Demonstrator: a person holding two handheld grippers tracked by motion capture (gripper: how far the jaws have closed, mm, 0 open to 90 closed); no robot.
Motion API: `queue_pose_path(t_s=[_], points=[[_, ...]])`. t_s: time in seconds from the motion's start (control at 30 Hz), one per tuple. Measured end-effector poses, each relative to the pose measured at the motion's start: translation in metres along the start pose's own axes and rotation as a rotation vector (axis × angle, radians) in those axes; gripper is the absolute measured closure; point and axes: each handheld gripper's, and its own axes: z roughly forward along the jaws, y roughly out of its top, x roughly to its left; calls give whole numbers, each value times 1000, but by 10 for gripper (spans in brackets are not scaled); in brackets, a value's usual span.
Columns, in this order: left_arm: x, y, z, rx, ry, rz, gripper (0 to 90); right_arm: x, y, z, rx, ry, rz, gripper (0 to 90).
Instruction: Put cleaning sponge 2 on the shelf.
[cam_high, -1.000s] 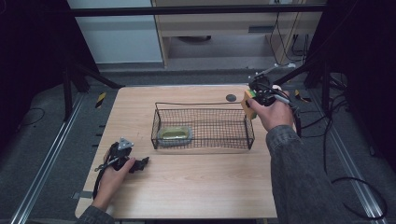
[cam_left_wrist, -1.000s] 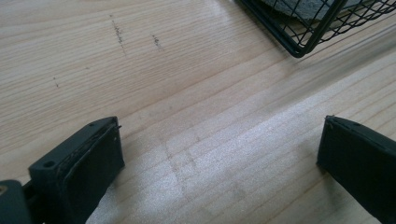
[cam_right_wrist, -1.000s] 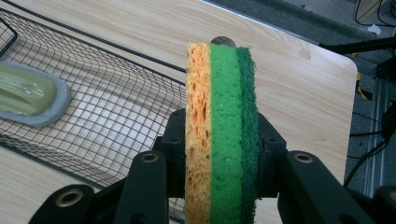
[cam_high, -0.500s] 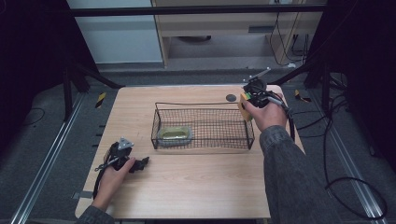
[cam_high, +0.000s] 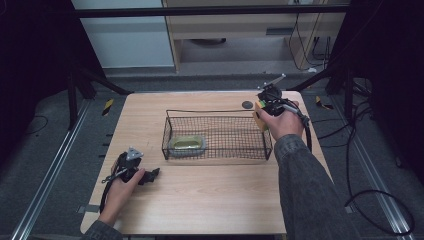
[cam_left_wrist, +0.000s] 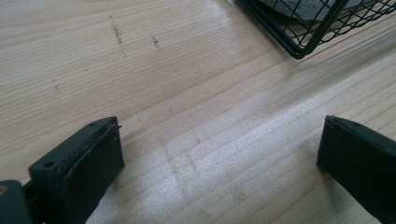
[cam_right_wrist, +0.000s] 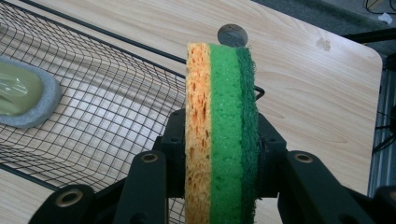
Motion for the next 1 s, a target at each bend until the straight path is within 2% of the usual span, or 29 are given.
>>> queue_pose_path(t_s=[0.53, 0.77, 1.0], points=[[0, 0, 0, -1, -1, 1, 0, 5, -2, 20, 35, -3, -18, 645], [0, 0, 1, -3, -2, -2, 0, 6, -8, 31, 56, -7, -35, 645], [0, 0, 1, -3, -1, -2, 0, 5, -12, 39, 76, -5, -32, 644]])
